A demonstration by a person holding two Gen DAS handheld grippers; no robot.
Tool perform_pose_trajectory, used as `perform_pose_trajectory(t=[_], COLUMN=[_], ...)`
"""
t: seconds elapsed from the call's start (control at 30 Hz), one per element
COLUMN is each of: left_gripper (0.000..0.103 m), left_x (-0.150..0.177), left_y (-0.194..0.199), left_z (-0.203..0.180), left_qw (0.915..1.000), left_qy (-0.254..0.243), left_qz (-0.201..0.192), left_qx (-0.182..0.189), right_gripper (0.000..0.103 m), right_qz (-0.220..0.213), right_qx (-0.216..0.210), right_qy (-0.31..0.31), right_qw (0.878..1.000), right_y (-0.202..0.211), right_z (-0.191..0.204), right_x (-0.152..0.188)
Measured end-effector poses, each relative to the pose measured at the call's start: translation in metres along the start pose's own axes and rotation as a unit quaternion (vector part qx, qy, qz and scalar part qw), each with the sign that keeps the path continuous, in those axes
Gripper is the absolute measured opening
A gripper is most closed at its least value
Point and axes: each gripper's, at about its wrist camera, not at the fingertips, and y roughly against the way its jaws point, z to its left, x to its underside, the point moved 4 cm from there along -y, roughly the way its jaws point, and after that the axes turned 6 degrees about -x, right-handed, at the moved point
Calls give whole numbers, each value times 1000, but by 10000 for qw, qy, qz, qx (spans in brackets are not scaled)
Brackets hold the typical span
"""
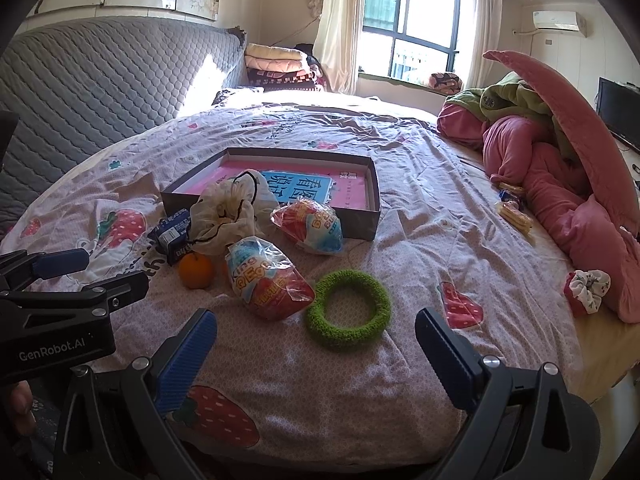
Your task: Organize objects
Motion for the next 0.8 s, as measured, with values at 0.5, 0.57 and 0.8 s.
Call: perform_pose_trajectory(t=[0.5,0.57,0.8], left_gripper=[81,81,81], left_x=[7,7,11], left_y=[-19,-21,-35], left_z=[-1,1,2], left_qw=[9996,9995,9983], left_qy=[38,67,145], left_qz=[268,296,501], left_qx=[102,131,272], right_gripper=[100,100,100], right_qz=[167,202,324], right_qx=[-41,-44,-57], right_qy=[-128,-152,-244], right_qw=[9998,9997,9992], right_y=[-9,-11,-18], right_z=[-9,-10,-16], right_x=[7,8,11])
